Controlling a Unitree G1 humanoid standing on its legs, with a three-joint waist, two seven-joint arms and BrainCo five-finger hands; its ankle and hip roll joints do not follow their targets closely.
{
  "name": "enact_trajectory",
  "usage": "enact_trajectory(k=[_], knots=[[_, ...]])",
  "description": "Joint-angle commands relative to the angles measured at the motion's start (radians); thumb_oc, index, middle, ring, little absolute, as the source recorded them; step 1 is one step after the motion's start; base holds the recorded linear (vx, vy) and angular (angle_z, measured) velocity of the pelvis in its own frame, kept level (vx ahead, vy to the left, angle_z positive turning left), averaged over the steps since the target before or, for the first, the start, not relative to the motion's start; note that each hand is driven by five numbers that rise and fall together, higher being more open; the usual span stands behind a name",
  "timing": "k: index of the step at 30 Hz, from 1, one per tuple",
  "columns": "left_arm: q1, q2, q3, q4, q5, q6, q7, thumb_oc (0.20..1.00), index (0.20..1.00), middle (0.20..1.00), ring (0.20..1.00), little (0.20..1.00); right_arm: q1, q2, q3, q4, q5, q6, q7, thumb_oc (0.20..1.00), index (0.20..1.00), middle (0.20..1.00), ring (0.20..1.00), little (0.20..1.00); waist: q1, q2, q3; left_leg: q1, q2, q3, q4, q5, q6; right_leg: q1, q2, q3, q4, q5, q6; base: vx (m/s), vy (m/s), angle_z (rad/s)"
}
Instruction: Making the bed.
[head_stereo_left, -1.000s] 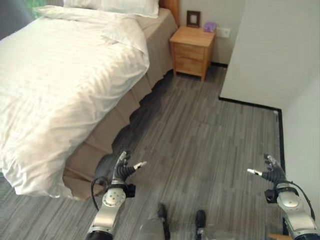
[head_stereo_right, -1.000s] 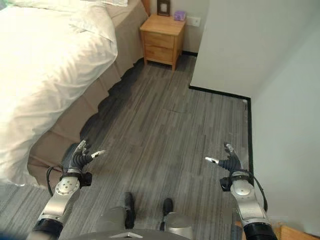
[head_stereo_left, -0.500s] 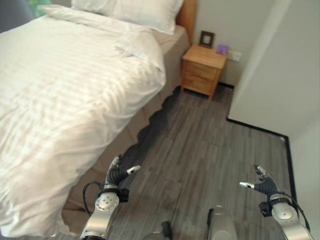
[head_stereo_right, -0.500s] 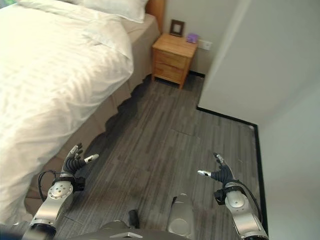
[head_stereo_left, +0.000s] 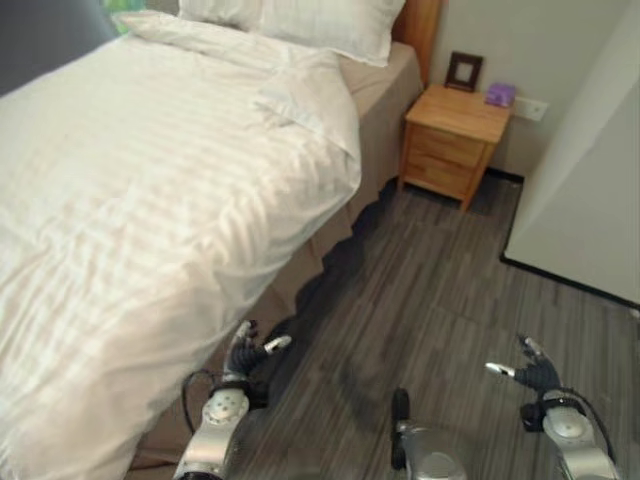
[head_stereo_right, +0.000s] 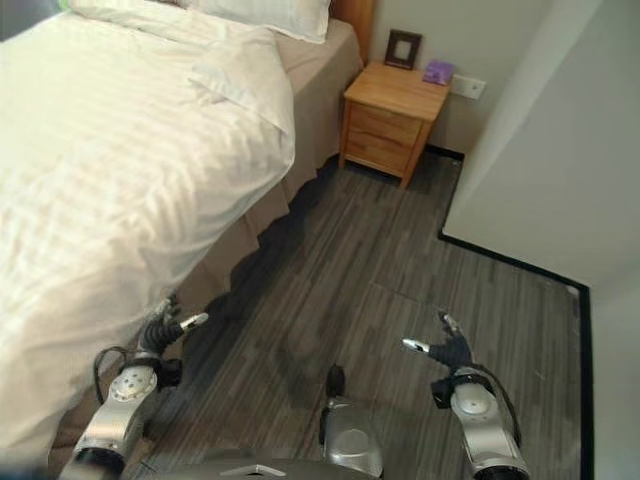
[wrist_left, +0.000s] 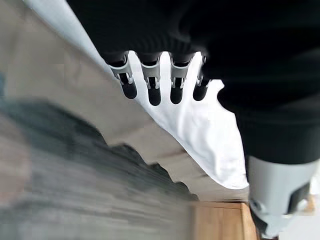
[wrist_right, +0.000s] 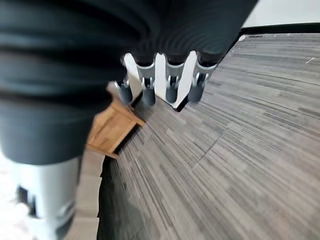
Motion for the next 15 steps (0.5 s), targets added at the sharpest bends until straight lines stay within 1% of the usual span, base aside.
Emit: enact_trajectory(k=[1,2,3,4,5,6,7,8,9,10,12,13,14,15], knots=[[-0.006,0.051,0.027,-0.114,-0.214,-0.085,-0.080,1.000,1.000,1.000,1.000,1.000,-0.075,-0.069,0.004,-0.095,0.029,-0.025,0.007,1.000,1.000,1.000,1.000,1.000,0.022,-0.024,0.063,-0.045,0.049,-0.011,-0.182,-0.068,-0.016,0.154,-0.083,-0.015,-0.123,-0.108,0.119,0.39,-0.070,-0.80],[-0.003,0.051,0.027,-0.115,-0.215,-0.085,-0.081,1.000,1.000,1.000,1.000,1.000,-0.072,-0.070,0.004,-0.096,0.029,-0.024,0.008,1.000,1.000,1.000,1.000,1.000,0.025,-0.022,0.063,-0.040,0.051,-0.010,-0.184,-0.072,-0.017,0.157,-0.081,-0.013,-0.123,-0.110,0.119,0.41,0.011,-0.82],[0.012,0.055,0.037,-0.138,-0.210,-0.090,-0.087,1.000,1.000,1.000,1.000,1.000,-0.068,-0.068,0.002,-0.107,0.035,-0.027,0.025,1.000,1.000,1.000,1.000,1.000,0.033,-0.006,0.053,-0.051,0.085,-0.006,-0.317,-0.050,-0.013,0.182,-0.072,-0.004,-0.128,-0.134,0.129,0.46,0.068,-0.60],[0.019,0.052,0.042,-0.144,-0.212,-0.090,-0.084,1.000,1.000,1.000,1.000,1.000,-0.067,-0.069,0.010,-0.102,0.033,-0.031,0.033,1.000,1.000,1.000,1.000,1.000,0.039,0.015,0.044,-0.018,0.103,0.003,-0.490,-0.055,0.003,0.197,-0.054,0.004,-0.128,-0.154,0.141,0.45,0.067,-0.39],[0.019,0.052,0.042,-0.144,-0.212,-0.090,-0.084,1.000,1.000,1.000,1.000,1.000,-0.067,-0.069,0.010,-0.102,0.033,-0.031,0.033,1.000,1.000,1.000,1.000,1.000,0.040,0.013,0.047,-0.012,0.102,0.005,-0.494,-0.054,0.003,0.199,-0.055,0.005,-0.128,-0.154,0.141,0.54,0.139,-0.37],[0.036,0.038,0.051,-0.136,-0.197,-0.090,-0.088,1.000,1.000,1.000,1.000,1.000,-0.076,-0.072,0.026,-0.093,0.015,-0.036,0.044,1.000,1.000,1.000,1.000,1.000,0.056,0.048,0.023,0.020,0.110,0.001,-0.765,-0.027,0.028,0.237,-0.017,0.014,-0.128,-0.186,0.159,0.53,0.122,-0.26],[0.040,0.032,0.049,-0.130,-0.191,-0.087,-0.088,1.000,1.000,1.000,1.000,1.000,-0.077,-0.074,0.032,-0.087,0.008,-0.037,0.048,1.000,1.000,1.000,1.000,1.000,0.066,0.057,0.018,0.019,0.121,0.007,-0.869,0.024,0.026,0.260,-0.007,0.018,-0.130,-0.205,0.164,0.54,0.120,-0.08],[0.040,0.031,0.049,-0.129,-0.191,-0.087,-0.088,1.000,1.000,1.000,1.000,1.000,-0.077,-0.075,0.033,-0.087,0.008,-0.037,0.048,1.000,1.000,1.000,1.000,1.000,0.066,0.055,0.019,0.032,0.118,0.009,-0.888,0.032,0.025,0.264,-0.009,0.018,-0.129,-0.209,0.164,0.53,0.072,-0.26],[0.027,0.019,0.034,-0.105,-0.195,-0.082,-0.080,1.000,1.000,1.000,1.000,1.000,-0.088,-0.086,0.044,-0.072,-0.004,-0.034,0.050,1.000,1.000,1.000,1.000,1.000,0.082,0.051,0.011,-0.023,0.140,0.014,-0.965,0.081,0.008,0.325,-0.014,0.015,-0.133,-0.249,0.169,0.36,0.036,-0.24],[0.027,0.019,0.035,-0.104,-0.195,-0.082,-0.080,1.000,1.000,1.000,1.000,1.000,-0.088,-0.086,0.044,-0.072,-0.004,-0.034,0.050,1.000,1.000,1.000,1.000,1.000,0.082,0.050,0.012,-0.022,0.139,0.013,-0.965,0.081,0.008,0.326,-0.014,0.015,-0.133,-0.250,0.169,0.52,0.072,-0.35],[0.017,0.017,0.028,-0.090,-0.188,-0.081,-0.059,1.000,1.000,1.000,1.000,1.000,-0.099,-0.084,0.049,-0.069,-0.005,-0.028,0.042,1.000,1.000,1.000,1.000,1.000,0.098,0.040,0.007,-0.088,0.158,0.017,-0.970,0.106,-0.008,0.379,-0.036,0.023,-0.136,-0.282,0.179,0.54,0.127,0.03],[0.020,0.012,0.035,-0.077,-0.192,-0.074,-0.054,1.000,1.000,1.000,1.000,1.000,-0.098,-0.075,0.056,-0.077,-0.020,-0.019,0.049,1.000,1.000,1.000,1.000,1.000,0.101,0.045,-0.013,-0.083,0.177,0.037,-0.952,0.144,-0.013,0.413,-0.052,0.035,-0.113,-0.311,0.191,0.77,0.214,0.07],[0.040,0.012,0.047,-0.071,-0.186,-0.074,-0.052,1.000,1.000,1.000,1.000,1.000,-0.096,-0.063,0.061,-0.093,-0.039,-0.021,0.062,1.000,1.000,1.000,1.000,1.000,0.107,0.050,-0.026,-0.075,0.188,0.034,-0.954,0.151,-0.002,0.431,-0.052,0.053,-0.070,-0.362,0.191,0.57,0.167,-0.04],[0.043,0.012,0.047,-0.072,-0.186,-0.073,-0.052,1.000,1.000,1.000,1.000,1.000,-0.094,-0.062,0.062,-0.094,-0.041,-0.020,0.063,1.000,1.000,1.000,1.000,1.000,0.108,0.047,-0.027,-0.073,0.186,0.036,-0.954,0.149,-0.003,0.427,-0.055,0.055,-0.058,-0.371,0.190,0.51,0.166,-0.16]])
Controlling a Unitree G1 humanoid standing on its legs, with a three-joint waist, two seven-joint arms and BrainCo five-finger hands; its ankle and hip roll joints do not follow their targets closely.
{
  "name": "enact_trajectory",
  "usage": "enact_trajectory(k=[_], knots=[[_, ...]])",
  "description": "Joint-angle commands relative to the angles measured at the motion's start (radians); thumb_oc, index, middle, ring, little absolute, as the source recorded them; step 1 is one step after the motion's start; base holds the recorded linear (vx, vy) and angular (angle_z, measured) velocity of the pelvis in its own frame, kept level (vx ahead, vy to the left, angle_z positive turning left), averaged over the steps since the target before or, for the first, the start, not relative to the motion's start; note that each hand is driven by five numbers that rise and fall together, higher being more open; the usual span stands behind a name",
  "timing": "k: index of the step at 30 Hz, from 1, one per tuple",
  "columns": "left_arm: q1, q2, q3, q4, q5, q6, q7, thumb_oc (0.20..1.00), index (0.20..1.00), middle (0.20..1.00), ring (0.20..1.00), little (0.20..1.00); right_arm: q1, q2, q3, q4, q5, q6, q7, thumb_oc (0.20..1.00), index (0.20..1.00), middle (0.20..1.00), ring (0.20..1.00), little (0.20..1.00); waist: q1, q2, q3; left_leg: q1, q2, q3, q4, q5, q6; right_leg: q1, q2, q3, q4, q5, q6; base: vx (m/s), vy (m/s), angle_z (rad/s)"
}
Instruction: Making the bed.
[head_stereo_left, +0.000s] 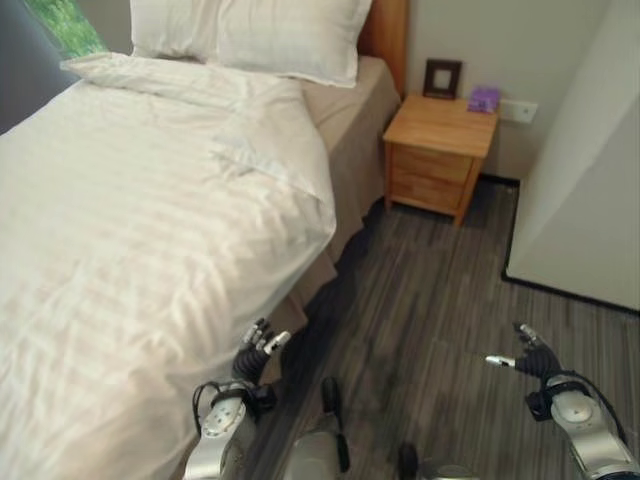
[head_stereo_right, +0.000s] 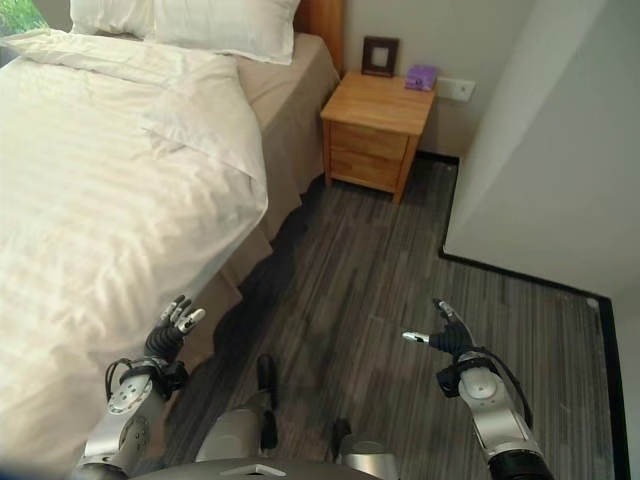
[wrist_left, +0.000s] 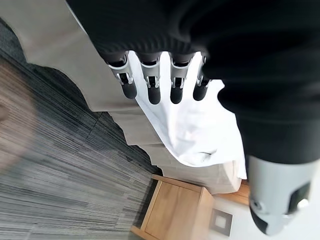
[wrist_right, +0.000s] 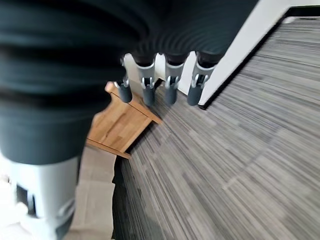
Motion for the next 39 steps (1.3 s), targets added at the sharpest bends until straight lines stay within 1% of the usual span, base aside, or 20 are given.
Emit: enact_trajectory(k=[1,2,3,4,5,7,10,11,12,13,14,17,22,26,28,30,33,35,37,39], knots=[[0.022,0.054,0.026,-0.074,0.028,-0.018,0.011,1.000,1.000,1.000,1.000,1.000,-0.024,-0.019,-0.013,-0.108,-0.068,-0.037,0.014,1.000,1.000,1.000,1.000,1.000,0.029,-0.020,-0.051,0.008,0.018,0.003,0.016,0.113,-0.008,-0.037,-0.200,-0.061,0.310,-0.100,0.158,0.25,0.097,-0.29],[0.022,0.054,0.026,-0.074,0.028,-0.018,0.011,1.000,1.000,1.000,1.000,1.000,-0.024,-0.019,-0.013,-0.108,-0.068,-0.037,0.014,1.000,1.000,1.000,1.000,1.000,0.033,-0.017,-0.055,0.004,0.022,0.006,0.016,0.116,-0.007,-0.045,-0.197,-0.056,0.312,-0.097,0.158,0.57,0.252,-0.58],[0.013,0.057,0.014,-0.039,0.034,-0.005,0.029,1.000,1.000,1.000,1.000,1.000,-0.037,0.002,0.007,-0.088,-0.081,-0.032,0.010,1.000,1.000,1.000,1.000,1.000,0.026,-0.038,-0.047,0.088,-0.026,0.024,0.026,0.047,0.057,-0.196,-0.226,0.002,0.658,0.128,0.220,0.42,0.218,-0.65],[-0.003,0.071,0.009,-0.035,0.056,0.000,0.038,1.000,1.000,1.000,1.000,1.000,-0.051,0.006,0.018,-0.095,-0.088,-0.027,0.006,1.000,1.000,1.000,1.000,1.000,0.010,-0.032,-0.022,0.143,-0.027,0.032,0.019,0.027,0.072,-0.271,-0.232,0.015,0.757,0.196,0.234,0.55,0.253,-0.76],[-0.015,0.088,0.001,-0.032,0.070,-0.001,0.038,1.000,1.000,1.000,1.000,1.000,-0.066,0.007,0.024,-0.098,-0.089,-0.029,0.001,1.000,1.000,1.000,1.000,1.000,-0.003,-0.012,-0.006,0.163,-0.004,0.037,0.016,0.023,0.073,-0.333,-0.222,0.023,0.804,0.245,0.231,0.35,0.135,-0.40],[-0.021,0.111,0.018,-0.045,0.083,-0.004,0.044,1.000,1.000,1.000,1.000,1.000,-0.091,0.001,0.025,-0.118,-0.119,-0.022,-0.008,1.000,1.000,1.000,1.000,1.000,-0.014,-0.011,0.012,0.201,-0.004,0.039,0.016,-0.009,0.073,-0.419,-0.264,-0.004,0.849,0.220,0.215,0.42,0.051,0.24],[-0.052,0.125,0.021,-0.050,0.078,-0.005,0.049,1.000,1.000,1.000,1.000,1.000,-0.106,-0.008,0.016,-0.136,-0.116,-0.021,-0.014,1.000,1.000,1.000,1.000,1.000,-0.034,-0.018,0.018,0.223,-0.007,0.031,0.016,-0.030,0.056,-0.453,-0.246,-0.053,0.718,0.164,0.197,0.35,-0.064,0.31],[-0.088,0.136,0.019,-0.045,0.074,-0.005,0.046,1.000,1.000,1.000,1.000,1.000,-0.117,-0.006,0.007,-0.143,-0.086,-0.022,-0.021,1.000,1.000,1.000,1.000,1.000,-0.048,-0.038,0.011,0.247,-0.012,0.028,0.016,-0.059,0.029,-0.457,-0.251,-0.106,0.519,0.121,0.188,0.47,-0.148,0.39],[-0.090,0.137,0.018,-0.043,0.074,-0.006,0.046,1.000,1.000,1.000,1.000,1.000,-0.118,-0.006,0.007,-0.142,-0.085,-0.022,-0.022,1.000,1.000,1.000,1.000,1.000,-0.054,-0.036,0.014,0.251,-0.010,0.021,0.016,-0.062,0.027,-0.444,-0.250,-0.115,0.510,0.119,0.188,0.65,-0.310,0.63],[-0.113,0.139,0.019,-0.024,0.079,-0.003,0.043,1.000,1.000,1.000,1.000,1.000,-0.117,0.008,0.006,-0.140,-0.068,-0.023,-0.029,1.000,1.000,1.000,1.000,1.000,-0.070,-0.054,0.000,0.285,-0.015,0.004,0.016,-0.100,0.000,-0.429,-0.257,-0.143,0.253,0.119,0.183,0.49,-0.257,0.56],[-0.119,0.138,0.018,-0.020,0.083,-0.002,0.040,1.000,1.000,1.000,1.000,1.000,-0.116,0.014,0.010,-0.138,-0.067,-0.022,-0.030,1.000,1.000,1.000,1.000,1.000,-0.078,-0.058,-0.007,0.298,-0.013,-0.004,0.016,-0.112,-0.007,-0.425,-0.253,-0.134,0.180,0.135,0.187,0.48,-0.255,0.64],[-0.137,0.137,0.019,-0.002,0.095,-0.006,0.038,1.000,1.000,1.000,1.000,1.000,-0.109,0.037,0.011,-0.142,-0.073,-0.021,-0.032,1.000,1.000,1.000,1.000,1.000,-0.103,-0.054,-0.027,0.351,0.002,-0.028,0.016,-0.152,-0.033,-0.430,-0.295,-0.057,0.050,0.215,0.215,0.40,-0.222,0.50],[-0.104,0.131,0.044,0.009,0.088,-0.013,0.038,1.000,1.000,1.000,1.000,1.000,-0.081,0.049,0.028,-0.162,-0.102,-0.020,-0.006,1.000,1.000,1.000,1.000,1.000,-0.120,-0.048,-0.048,0.453,0.014,-0.053,0.022,-0.205,-0.049,-0.445,-0.328,0.028,0.110,0.222,0.232,0.41,-0.298,0.47],[-0.084,0.119,0.095,-0.025,0.028,-0.036,0.080,1.000,1.000,1.000,1.000,1.000,-0.110,0.007,0.056,-0.173,-0.084,-0.027,0.015,1.000,1.000,1.000,1.000,1.000,-0.123,0.012,-0.049,0.356,0.077,-0.117,0.284,-0.063,-0.085,-0.382,-0.274,-0.022,0.150,0.170,0.160,0.25,-0.355,0.26],[-0.098,0.117,0.111,-0.055,-0.007,-0.052,0.093,1.000,1.000,1.000,1.000,1.000,-0.123,-0.023,0.057,-0.188,-0.065,-0.029,0.008,1.000,1.000,1.000,1.000,1.000,-0.100,-0.003,-0.018,0.246,0.058,-0.146,0.457,-0.004,-0.088,-0.319,-0.278,-0.054,0.111,0.154,0.124,0.06,-0.328,0.22],[-0.104,0.113,0.119,-0.061,-0.033,-0.061,0.103,1.000,1.000,1.000,1.000,1.000,-0.128,-0.028,0.058,-0.195,-0.055,-0.030,0.004,1.000,1.000,1.000,1.000,1.000,-0.093,-0.014,-0.012,0.210,0.044,-0.136,0.470,-0.002,-0.082,-0.299,-0.282,-0.069,0.093,0.144,0.115,0.11,-0.305,0.28],[-0.111,0.094,0.138,-0.061,-0.069,-0.065,0.114,1.000,1.000,1.000,1.000,1.000,-0.152,-0.049,0.075,-0.194,-0.062,-0.021,0.007,1.000,1.000,1.000,1.000,1.000,-0.069,0.004,-0.012,0.164,0.041,-0.092,0.300,-0.030,-0.059,-0.252,-0.261,-0.073,0.055,0.111,0.119,0.24,-0.159,0.37],[-0.066,0.066,0.151,-0.061,-0.088,-0.071,0.108,1.000,1.000,1.000,1.000,1.000,-0.160,-0.066,0.087,-0.198,-0.069,-0.023,0.023,1.000,1.000,1.000,1.000,1.000,-0.043,0.051,-0.016,0.144,0.035,-0.118,0.076,0.053,-0.066,-0.215,-0.238,-0.069,0.046,0.086,0.128,0.40,-0.001,-0.26],[-0.049,0.056,0.153,-0.055,-0.081,-0.069,0.108,1.000,1.000,1.000,1.000,1.000,-0.155,-0.066,0.085,-0.203,-0.072,-0.022,0.031,1.000,1.000,1.000,1.000,1.000,-0.043,0.057,-0.015,0.131,0.027,-0.110,0.038,0.080,-0.074,-0.199,-0.236,-0.076,0.038,0.085,0.128,0.19,-0.065,-0.27],[-0.036,0.030,0.144,-0.038,-0.077,-0.066,0.104,1.000,1.000,1.000,1.000,1.000,-0.158,-0.070,0.080,-0.207,-0.080,-0.019,0.037,1.000,1.000,1.000,1.000,1.000,-0.048,0.063,-0.016,0.102,-0.013,0.004,0.077,0.084,-0.059,-0.153,-0.224,-0.111,0.030,0.072,0.117,0.16,-0.116,-0.10]])
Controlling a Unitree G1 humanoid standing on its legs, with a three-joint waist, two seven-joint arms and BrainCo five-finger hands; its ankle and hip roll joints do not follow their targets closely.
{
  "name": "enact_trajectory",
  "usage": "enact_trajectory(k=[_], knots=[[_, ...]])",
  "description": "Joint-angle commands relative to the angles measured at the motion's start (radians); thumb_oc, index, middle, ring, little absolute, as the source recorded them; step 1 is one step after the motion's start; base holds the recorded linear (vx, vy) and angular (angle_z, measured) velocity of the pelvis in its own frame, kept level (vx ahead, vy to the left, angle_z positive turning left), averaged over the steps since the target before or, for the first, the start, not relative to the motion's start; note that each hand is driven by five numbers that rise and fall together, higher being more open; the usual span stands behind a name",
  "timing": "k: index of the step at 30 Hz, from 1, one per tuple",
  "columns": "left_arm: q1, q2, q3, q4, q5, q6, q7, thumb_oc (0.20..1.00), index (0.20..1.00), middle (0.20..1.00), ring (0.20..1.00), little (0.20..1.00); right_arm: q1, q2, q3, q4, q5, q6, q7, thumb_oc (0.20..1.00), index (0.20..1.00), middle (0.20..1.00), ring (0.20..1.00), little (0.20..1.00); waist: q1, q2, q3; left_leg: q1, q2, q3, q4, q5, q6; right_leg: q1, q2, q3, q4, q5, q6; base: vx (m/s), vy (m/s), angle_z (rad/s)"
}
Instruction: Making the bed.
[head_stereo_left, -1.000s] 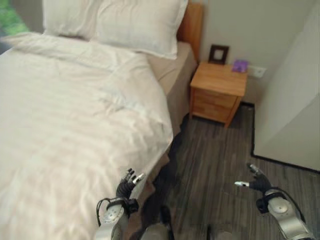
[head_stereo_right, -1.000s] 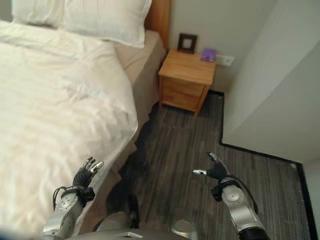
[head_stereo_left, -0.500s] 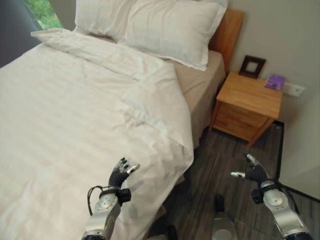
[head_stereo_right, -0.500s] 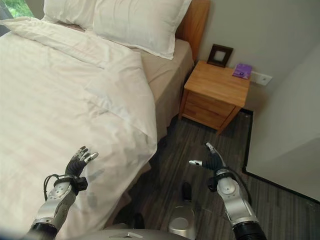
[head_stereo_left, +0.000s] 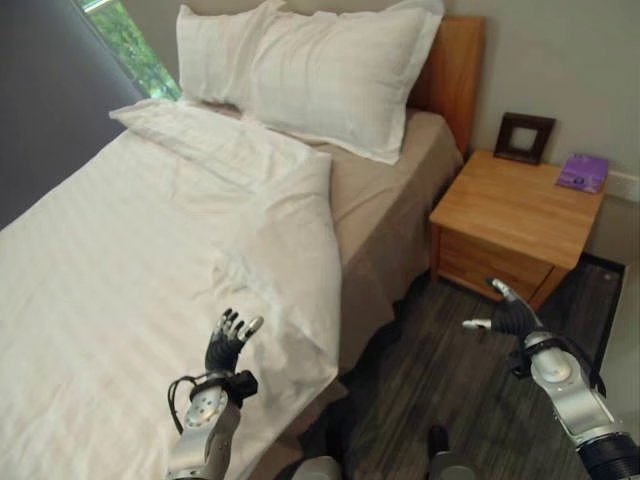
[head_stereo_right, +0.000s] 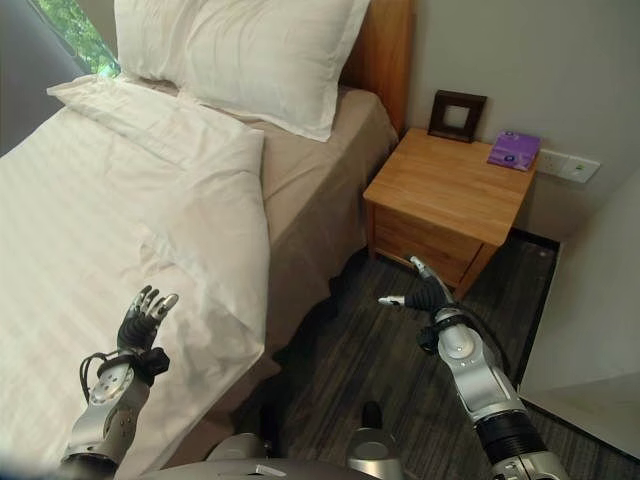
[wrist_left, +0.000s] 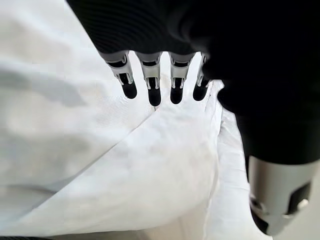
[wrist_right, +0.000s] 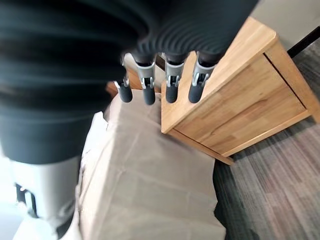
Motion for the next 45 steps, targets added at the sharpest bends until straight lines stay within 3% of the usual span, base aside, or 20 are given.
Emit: enact_trajectory(k=[1,2,4,6,7,9,13,14,16,17,22,23,26,31,36,38,41,42,43,45], knots=[[0.000,0.015,0.030,-0.041,-0.034,-0.049,-0.002,1.000,1.000,1.000,1.000,1.000,-0.011,-0.030,-0.020,-0.092,-0.009,-0.036,0.007,1.000,1.000,1.000,1.000,1.000,-0.012,0.016,-0.001,-0.044,-0.018,0.110,0.116,0.085,0.013,0.042,-0.136,-0.014,0.046,-0.102,0.086,0.06,-0.064,0.19],[0.000,0.015,0.031,-0.041,-0.034,-0.049,-0.003,1.000,1.000,1.000,1.000,1.000,-0.011,-0.030,-0.019,-0.092,-0.009,-0.036,0.007,1.000,1.000,1.000,1.000,1.000,-0.011,0.015,0.000,-0.046,-0.017,0.111,0.122,0.079,0.013,0.042,-0.137,-0.012,0.049,-0.105,0.086,0.14,-0.003,0.15],[0.008,0.033,0.036,-0.047,-0.037,-0.039,-0.009,1.000,1.000,1.000,1.000,1.000,-0.016,-0.016,-0.017,-0.125,-0.037,-0.038,0.010,1.000,1.000,1.000,1.000,1.000,0.008,0.012,-0.010,0.015,-0.023,0.141,0.073,0.053,0.068,0.001,-0.130,-0.021,0.315,-0.189,0.097,0.22,0.091,-0.07],[0.005,0.036,0.041,-0.041,-0.040,-0.038,-0.004,1.000,1.000,1.000,1.000,1.000,-0.014,-0.003,-0.016,-0.124,-0.041,-0.041,0.005,1.000,1.000,1.000,1.000,1.000,0.013,0.007,-0.014,0.053,-0.035,0.146,0.038,0.035,0.090,-0.077,-0.143,-0.014,0.470,-0.147,0.123,0.10,0.044,-0.10],[-0.027,0.041,0.028,-0.005,-0.043,-0.031,0.025,1.000,1.000,1.000,1.000,1.000,-0.032,0.025,0.001,-0.114,-0.049,-0.041,0.006,1.000,1.000,1.000,1.000,1.000,-0.013,-0.001,0.015,0.114,-0.032,0.151,0.015,0.003,0.116,-0.198,-0.176,0.003,0.697,0.034,0.226,0.03,-0.008,-0.10],[-0.054,0.044,0.021,0.016,-0.061,-0.034,0.054,1.000,1.000,1.000,1.000,1.000,-0.062,0.035,0.020,-0.103,-0.060,-0.034,-0.007,1.000,1.000,1.000,1.000,1.000,-0.024,0.000,0.036,0.125,-0.012,0.150,0.014,0.007,0.113,-0.245,-0.155,0.050,0.751,0.053,0.235,0.05,-0.098,0.34],[-0.066,0.072,0.044,-0.027,-0.077,-0.058,0.076,1.000,1.000,1.000,1.000,1.000,-0.112,0.040,0.040,-0.135,-0.076,-0.023,-0.018,1.000,1.000,1.000,1.000,1.000,-0.035,-0.018,0.024,0.143,0.012,0.082,0.012,-0.021,0.074,-0.260,-0.193,0.127,0.518,-0.044,0.171,0.27,-0.280,0.55],[-0.078,0.099,0.050,-0.048,-0.068,-0.069,0.092,1.000,1.000,1.000,1.000,1.000,-0.134,0.029,0.044,-0.149,-0.087,-0.026,-0.036,1.000,1.000,1.000,1.000,1.000,-0.036,-0.038,0.009,0.127,0.021,0.024,0.012,-0.025,0.043,-0.209,-0.176,0.224,0.309,-0.093,0.145,0.13,-0.285,0.87],[-0.087,0.140,0.081,-0.109,-0.043,-0.092,0.097,1.000,1.000,1.000,1.000,1.000,-0.169,0.018,0.053,-0.155,-0.097,-0.033,-0.057,1.000,1.000,1.000,1.000,1.000,0.001,-0.057,-0.016,0.105,0.042,-0.028,0.012,-0.013,0.014,-0.149,-0.180,0.261,0.215,-0.085,0.141,0.15,-0.507,1.73],[-0.072,0.156,0.130,-0.140,-0.029,-0.101,0.101,1.000,1.000,1.000,1.000,1.000,-0.222,0.021,0.088,-0.154,-0.101,-0.040,-0.056,1.000,1.000,1.000,1.000,1.000,0.037,-0.062,-0.026,0.097,0.062,-0.032,0.012,-0.002,-0.012,-0.098,-0.205,0.188,0.134,-0.067,0.147,0.08,-0.541,1.82],[-0.054,0.170,0.188,-0.145,-0.032,-0.114,0.114,1.000,1.000,1.000,1.000,1.000,-0.311,-0.043,0.117,-0.129,-0.118,-0.035,-0.051,1.000,1.000,1.000,1.000,1.000,0.078,-0.025,-0.005,0.008,0.105,-0.069,0.012,0.096,-0.071,-0.014,-0.170,0.094,0.015,-0.068,0.130,-0.09,-0.208,0.73],[-0.055,0.149,0.185,-0.120,-0.053,-0.110,0.117,1.000,1.000,1.000,1.000,1.000,-0.315,-0.078,0.102,-0.121,-0.122,-0.029,-0.048,1.000,1.000,1.000,1.000,1.000,0.061,-0.032,0.017,-0.009,0.117,0.058,0.058,0.108,-0.046,0.008,-0.188,0.016,0.015,-0.070,0.125,-0.26,-0.167,0.80],[-0.060,0.135,0.162,-0.086,-0.083,-0.100,0.099,1.000,1.000,1.000,1.000,1.000,-0.300,-0.073,0.093,-0.111,-0.104,-0.013,-0.051,1.000,1.000,1.000,1.000,1.000,0.038,-0.044,0.022,-0.031,0.119,0.203,0.152,0.067,-0.027,0.007,-0.193,-0.069,0.015,-0.055,0.114,-0.22,-0.159,1.32],[-0.050,0.140,0.141,-0.049,-0.086,-0.077,0.086,1.000,1.000,1.000,1.000,1.000,-0.275,-0.046,0.087,-0.108,-0.115,0.005,-0.054,1.000,1.000,1.000,1.000,1.000,0.029,-0.028,0.001,-0.018,0.110,0.208,0.061,0.084,-0.015,0.017,-0.195,-0.137,0.027,-0.059,0.129,-0.01,0.069,0.69],[-0.068,0.182,0.145,-0.051,-0.051,-0.075,0.084,1.000,1.000,1.000,1.000,1.000,-0.294,-0.039,0.088,-0.080,-0.143,0.009,-0.063,1.000,1.000,1.000,1.000,1.000,0.056,-0.073,-0.002,0.004,0.099,0.211,0.072,0.041,0.005,0.034,-0.254,-0.171,0.052,-0.039,0.155,0.06,0.089,0.25],[-0.069,0.183,0.146,-0.051,-0.051,-0.075,0.084,1.000,1.000,1.000,1.000,1.000,-0.296,-0.038,0.088,-0.078,-0.142,0.008,-0.064,1.000,1.000,1.000,1.000,1.000,0.056,-0.076,-0.001,0.002,0.096,0.212,0.076,0.038,0.007,0.034,-0.258,-0.170,0.052,-0.038,0.157,0.07,0.087,0.06],[-0.104,0.236,0.150,-0.034,-0.040,-0.083,0.098,1.000,1.000,1.000,1.000,1.000,-0.416,-0.075,0.133,-0.013,-0.211,0.004,-0.094,1.000,1.000,1.000,1.000,1.000,0.103,-0.137,0.003,0.032,0.041,0.201,0.050,-0.010,0.048,-0.052,-0.312,-0.104,0.255,-0.048,0.194,0.10,0.142,-0.03],[-0.148,0.271,0.122,-0.014,-0.047,-0.100,0.109,1.000,1.000,1.000,1.000,1.000,-0.511,-0.100,0.171,0.044,-0.213,0.008,-0.118,1.000,1.000,1.000,1.000,1.000,0.099,-0.151,0.023,0.037,0.037,0.175,0.034,-0.015,0.050,-0.109,-0.253,-0.010,0.284,-0.061,0.198,0.07,0.080,-0.09],[-0.151,0.271,0.124,-0.012,-0.048,-0.101,0.109,1.000,1.000,1.000,1.000,1.000,-0.517,-0.100,0.173,0.048,-0.212,0.007,-0.119,1.000,1.000,1.000,1.000,1.000,0.101,-0.149,0.022,0.033,0.040,0.178,0.033,-0.011,0.050,-0.115,-0.249,-0.007,0.282,-0.056,0.196,0.05,0.009,-0.09],[-0.213,0.296,0.101,0.022,-0.085,-0.125,0.119,1.000,1.000,1.000,1.000,1.000,-0.640,-0.133,0.214,0.107,-0.192,0.014,-0.158,1.000,1.000,1.000,1.000,1.000,0.089,-0.148,0.044,0.025,0.041,0.141,0.019,-0.011,0.047,-0.197,-0.153,0.097,0.226,-0.076,0.153,0.05,-0.002,0.06]])
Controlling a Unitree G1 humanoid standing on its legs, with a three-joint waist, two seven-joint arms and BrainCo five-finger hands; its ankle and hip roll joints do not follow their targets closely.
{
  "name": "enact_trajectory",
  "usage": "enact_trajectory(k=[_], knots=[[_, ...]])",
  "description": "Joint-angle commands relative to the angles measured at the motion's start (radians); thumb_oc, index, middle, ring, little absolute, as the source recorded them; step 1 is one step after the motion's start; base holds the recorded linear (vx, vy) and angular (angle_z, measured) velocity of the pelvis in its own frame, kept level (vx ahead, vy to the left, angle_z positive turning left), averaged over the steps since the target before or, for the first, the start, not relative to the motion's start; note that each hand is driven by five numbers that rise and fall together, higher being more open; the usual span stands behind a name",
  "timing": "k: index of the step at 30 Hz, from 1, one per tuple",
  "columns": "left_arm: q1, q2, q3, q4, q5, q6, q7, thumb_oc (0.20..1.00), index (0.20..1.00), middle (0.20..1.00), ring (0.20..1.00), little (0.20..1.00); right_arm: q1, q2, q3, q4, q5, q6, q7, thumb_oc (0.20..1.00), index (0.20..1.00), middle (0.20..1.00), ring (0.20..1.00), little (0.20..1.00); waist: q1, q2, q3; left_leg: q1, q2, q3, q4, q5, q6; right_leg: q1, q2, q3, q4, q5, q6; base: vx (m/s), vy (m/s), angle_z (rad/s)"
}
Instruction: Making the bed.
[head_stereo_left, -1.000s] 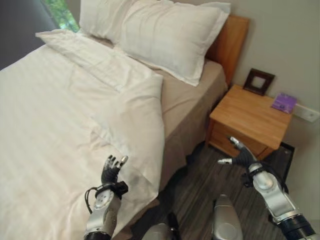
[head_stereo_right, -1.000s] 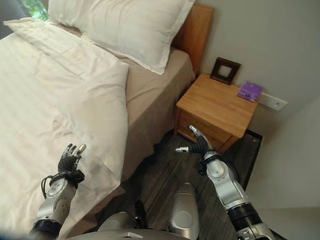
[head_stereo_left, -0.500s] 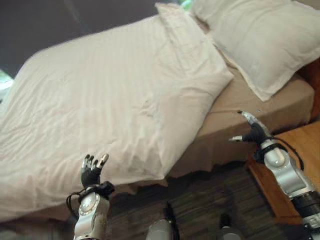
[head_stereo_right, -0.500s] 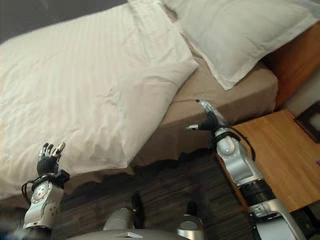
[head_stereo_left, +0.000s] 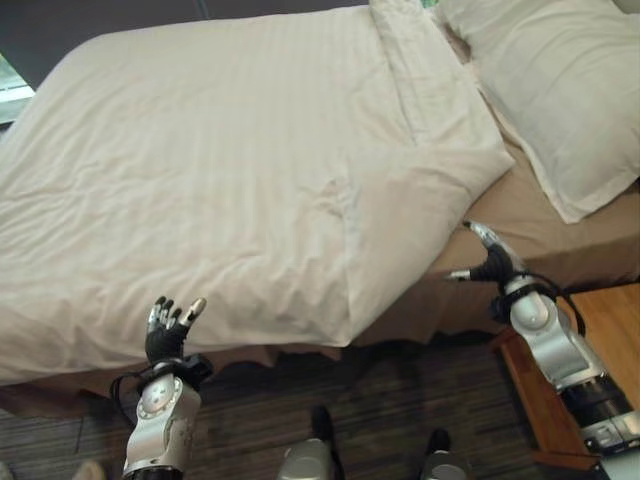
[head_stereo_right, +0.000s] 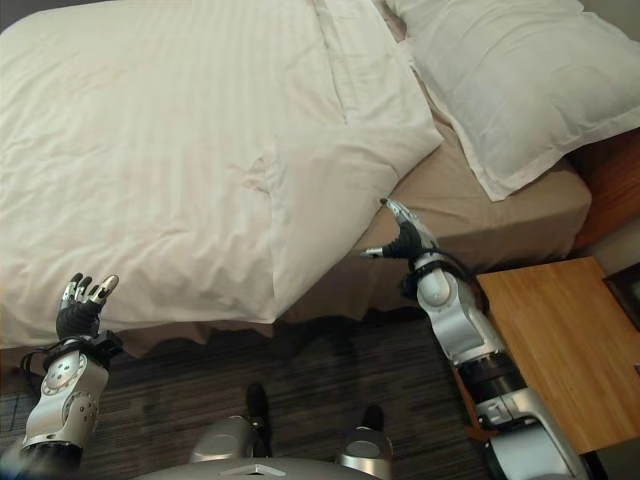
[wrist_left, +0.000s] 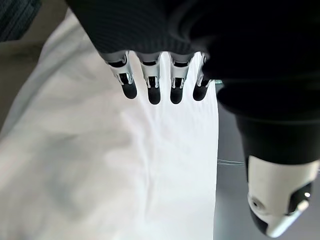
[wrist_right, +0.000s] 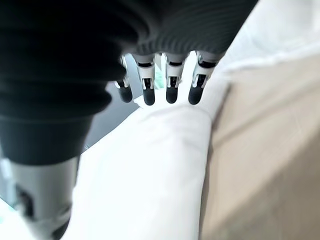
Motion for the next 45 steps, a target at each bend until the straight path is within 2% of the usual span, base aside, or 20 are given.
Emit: enact_trajectory(k=[1,3,5,8,9,10,12,16,20,22,24,27,30,32,33,36,38,39,44,45], knots=[[-0.111,0.127,-0.021,-0.018,-0.041,-0.104,0.024,1.000,1.000,1.000,1.000,1.000,-0.307,-0.069,0.075,0.077,-0.018,-0.025,-0.117,1.000,1.000,1.000,1.000,1.000,0.006,-0.016,0.026,-0.019,0.066,-0.081,-0.026,-0.005,-0.094,-0.131,0.090,0.172,-0.154,-0.024,-0.037,0.13,-0.022,0.29],[-0.159,0.138,-0.048,0.017,-0.057,-0.115,0.026,1.000,1.000,1.000,1.000,1.000,-0.431,-0.084,0.124,0.157,-0.007,-0.021,-0.136,1.000,1.000,1.000,1.000,1.000,-0.007,-0.010,0.040,-0.025,0.060,-0.120,-0.026,-0.010,-0.101,-0.164,0.108,0.206,-0.219,0.012,-0.038,0.16,-0.053,0.60],[-0.199,0.147,-0.062,0.053,-0.073,-0.129,0.026,1.000,1.000,1.000,1.000,1.000,-0.529,-0.101,0.167,0.223,0.000,-0.016,-0.145,1.000,1.000,1.000,1.000,1.000,-0.007,-0.011,0.048,-0.028,0.044,-0.154,-0.026,-0.010,-0.104,-0.164,0.107,0.225,-0.214,0.021,-0.043,0.09,-0.085,1.15],[-0.223,0.140,-0.070,0.074,-0.079,-0.137,0.022,1.000,1.000,1.000,1.000,1.000,-0.612,-0.117,0.216,0.268,0.014,-0.020,-0.149,1.000,1.000,1.000,1.000,1.000,-0.017,-0.005,0.056,-0.036,0.027,-0.169,-0.026,-0.011,-0.104,-0.172,0.099,0.212,-0.215,0.044,-0.043,0.04,-0.083,0.94],[-0.215,0.133,-0.067,0.077,-0.097,-0.144,0.024,1.000,1.000,1.000,1.000,1.000,-0.668,-0.144,0.245,0.295,0.022,-0.020,-0.148,1.000,1.000,1.000,1.000,1.000,-0.017,0.011,0.055,-0.050,0.032,-0.181,-0.025,-0.007,-0.108,-0.183,0.096,0.196,-0.204,0.048,-0.046,0.04,-0.152,0.72],[-0.206,0.130,-0.066,0.080,-0.111,-0.150,0.023,1.000,1.000,1.000,1.000,1.000,-0.727,-0.156,0.286,0.332,0.027,-0.024,-0.152,1.000,1.000,1.000,1.000,1.000,-0.017,0.030,0.060,-0.075,0.039,-0.204,-0.025,0.002,-0.115,-0.196,0.097,0.176,-0.191,0.043,-0.052,0.04,-0.155,0.59],[-0.208,0.132,-0.069,0.087,-0.115,-0.151,0.019,1.000,1.000,1.000,1.000,1.000,-0.761,-0.160,0.305,0.360,0.033,-0.027,-0.153,1.000,1.000,1.000,1.000,1.000,-0.017,0.036,0.060,-0.090,0.042,-0.219,-0.025,0.009,-0.119,-0.200,0.100,0.167,-0.187,0.037,-0.057,0.00,-0.152,0.39],[-0.195,0.145,-0.064,0.103,-0.124,-0.154,0.018,1.000,1.000,1.000,1.000,1.000,-0.816,-0.171,0.335,0.410,0.053,-0.024,-0.166,1.000,1.000,1.000,1.000,1.000,-0.003,0.068,0.079,-0.133,0.068,-0.265,-0.024,0.034,-0.133,-0.258,0.121,0.118,-0.074,-0.022,-0.079,0.00,-0.156,0.44],[-0.194,0.155,-0.068,0.107,-0.125,-0.156,0.012,1.000,1.000,1.000,1.000,1.000,-0.876,-0.162,0.358,0.471,0.064,-0.026,-0.174,1.000,1.000,1.000,1.000,1.000,0.007,0.088,0.088,-0.159,0.080,-0.281,-0.025,0.049,-0.146,-0.278,0.116,0.085,-0.047,-0.043,-0.087,0.00,-0.115,0.28],[-0.320,0.134,-0.149,0.221,-0.075,-0.149,0.043,1.000,1.000,1.000,1.000,1.000,-0.945,-0.103,0.405,0.548,0.069,-0.015,-0.183,1.000,1.000,1.000,1.000,1.000,-0.002,0.086,0.093,-0.176,0.089,-0.279,-0.026,0.061,-0.154,-0.286,0.120,0.073,-0.048,-0.045,-0.090,0.01,-0.141,0.30],[-0.345,0.122,-0.135,0.227,-0.108,-0.155,0.038,1.000,1.000,1.000,1.000,1.000,-0.961,-0.104,0.410,0.554,0.077,-0.020,-0.194,1.000,1.000,1.000,1.000,1.000,-0.004,0.095,0.099,-0.187,0.092,-0.282,-0.026,0.067,-0.157,-0.300,0.122,0.070,-0.036,-0.050,-0.091,-0.01,-0.063,0.16],[-0.308,0.127,-0.120,0.232,-0.117,-0.155,0.023,1.000,1.000,1.000,1.000,1.000,-1.041,-0.115,0.461,0.608,0.042,-0.020,-0.202,1.000,1.000,1.000,1.000,1.000,0.011,0.125,0.119,-0.247,0.094,-0.286,-0.026,0.090,-0.167,-0.372,0.125,0.069,0.001,-0.060,-0.097,-0.09,-0.034,0.03],[-0.210,0.081,-0.098,0.223,-0.153,-0.145,-0.020,1.000,1.000,1.000,1.000,1.000,-1.101,-0.147,0.501,0.699,0.020,-0.020,-0.195,1.000,1.000,1.000,1.000,1.000,0.031,0.163,0.133,-0.307,0.087,-0.293,-0.026,0.106,-0.170,-0.451,0.113,0.065,0.040,-0.063,-0.099,-0.05,-0.055,-0.03],[-0.210,0.076,-0.101,0.215,-0.152,-0.147,-0.022,1.000,1.000,1.000,1.000,1.000,-1.125,-0.148,0.533,0.714,0.009,-0.022,-0.183,1.000,1.000,1.000,1.000,1.000,0.033,0.173,0.133,-0.324,0.083,-0.293,-0.026,0.110,-0.171,-0.485,0.112,0.069,0.063,-0.069,-0.101,-0.03,-0.015,0.13],[-0.221,0.060,-0.116,0.219,-0.144,-0.151,-0.023,1.000,1.000,1.000,1.000,1.000,-1.142,-0.164,0.564,0.722,-0.009,-0.027,-0.181,1.000,1.000,1.000,1.000,1.000,0.031,0.187,0.136,-0.363,0.075,-0.275,-0.026,0.114,-0.176,-0.566,0.099,0.084,0.117,-0.085,-0.099,-0.04,0.035,0.15],[-0.216,0.050,-0.118,0.213,-0.150,-0.150,-0.033,1.000,1.000,1.000,1.000,1.000,-1.161,-0.175,0.589,0.758,-0.029,-0.023,-0.168,1.000,1.000,1.000,1.000,1.000,0.034,0.197,0.129,-0.388,0.073,-0.268,-0.026,0.116,-0.175,-0.604,0.091,0.098,0.133,-0.090,-0.097,-0.03,0.019,0.16],[-0.205,0.026,-0.119,0.213,-0.168,-0.147,-0.038,1.000,1.000,1.000,1.000,1.000,-1.192,-0.210,0.603,0.774,-0.007,-0.025,-0.163,0.329,0.329,0.329,0.329,0.329,0.026,0.209,0.138,-0.405,0.075,-0.255,-0.026,0.120,-0.176,-0.652,0.086,0.112,0.172,-0.097,-0.093,-0.04,0.014,0.08],[-0.205,0.018,-0.127,0.219,-0.161,-0.143,-0.036,1.000,1.000,1.000,1.000,1.000,-1.187,-0.221,0.598,0.773,0.000,-0.024,-0.164,0.200,0.200,0.200,0.200,0.200,0.019,0.210,0.145,-0.401,0.074,-0.251,-0.026,0.122,-0.176,-0.650,0.087,0.119,0.177,-0.101,-0.093,0.00,0.000,0.00],[-0.255,-0.001,-0.167,0.231,-0.133,-0.141,-0.033,1.000,1.000,1.000,1.000,1.000,-1.120,-0.227,0.577,0.725,-0.014,-0.005,-0.166,0.200,0.200,0.200,0.200,0.200,-0.007,0.211,0.161,-0.350,0.064,-0.249,-0.026,0.113,-0.169,-0.599,0.097,0.137,0.161,-0.097,-0.095,0.00,0.040,-0.14],[-0.281,-0.005,-0.178,0.251,-0.127,-0.141,-0.021,1.000,1.000,1.000,1.000,1.000,-1.079,-0.210,0.554,0.680,-0.016,0.002,-0.171,0.200,0.200,0.200,0.200,0.200,-0.027,0.205,0.161,-0.313,0.055,-0.249,-0.026,0.094,-0.163,-0.560,0.103,0.153,0.148,-0.099,-0.094,0.03,0.034,-0.29]])
